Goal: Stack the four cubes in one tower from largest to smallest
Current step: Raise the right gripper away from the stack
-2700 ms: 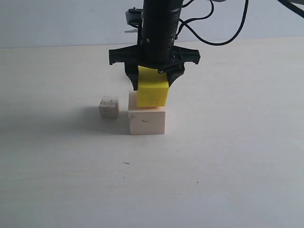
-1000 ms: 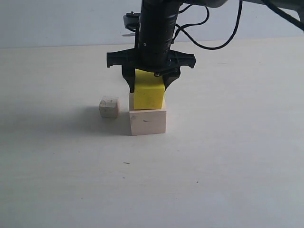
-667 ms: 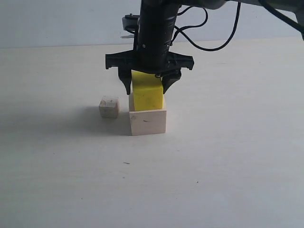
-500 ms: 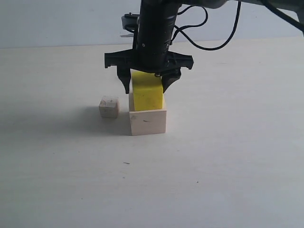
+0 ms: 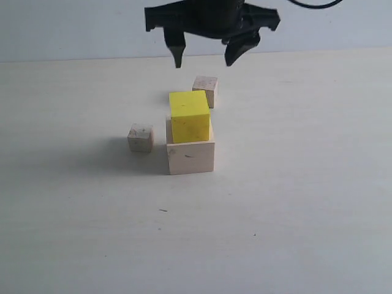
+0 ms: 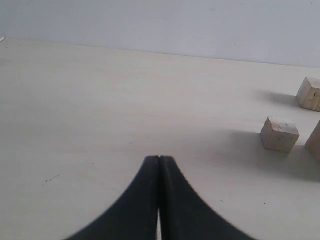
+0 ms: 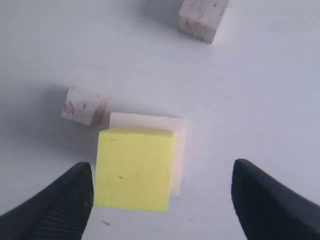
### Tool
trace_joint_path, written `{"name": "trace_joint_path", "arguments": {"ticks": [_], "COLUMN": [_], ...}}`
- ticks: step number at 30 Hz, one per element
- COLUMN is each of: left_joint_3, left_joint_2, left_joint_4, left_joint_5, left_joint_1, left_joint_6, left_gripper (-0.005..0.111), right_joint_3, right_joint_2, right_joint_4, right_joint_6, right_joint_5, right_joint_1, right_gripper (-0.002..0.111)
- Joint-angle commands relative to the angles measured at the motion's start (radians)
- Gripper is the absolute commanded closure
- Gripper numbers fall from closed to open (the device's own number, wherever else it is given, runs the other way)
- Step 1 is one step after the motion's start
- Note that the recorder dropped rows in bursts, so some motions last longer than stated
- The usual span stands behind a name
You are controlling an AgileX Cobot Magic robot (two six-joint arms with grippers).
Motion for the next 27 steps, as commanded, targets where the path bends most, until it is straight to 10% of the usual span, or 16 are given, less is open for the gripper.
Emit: {"name": "trace_joint_path", "arguments": {"ticks": [1,8,27], "left_joint_3": [0.002,0.002,0.002], "left_joint_2": [-0.005,-0.005,-0.005], "left_joint_4": [0.004,0.004,0.004], "left_joint_5": [-0.009,-0.009,-0.009], "left_joint_1": [-0.006,-0.006,-0.006], "left_joint_6": [0.004,0.004,0.004], "left_gripper": [0.107,0.107,0.107], "right_joint_3": [-0.007,-0.007,0.046], "right_joint_2": [-0.087,-0.183,-0.171], "right_joint_4": [-0.135,-0.170,-0.253], "right_joint_6": [-0.042,-0.227,-0.342], "right_joint_5": [0.010,0.010,-0.006], "right_joint_1": [-0.001,-0.001,-0.206], "right_gripper": [0.046,0.106,0.108]}}
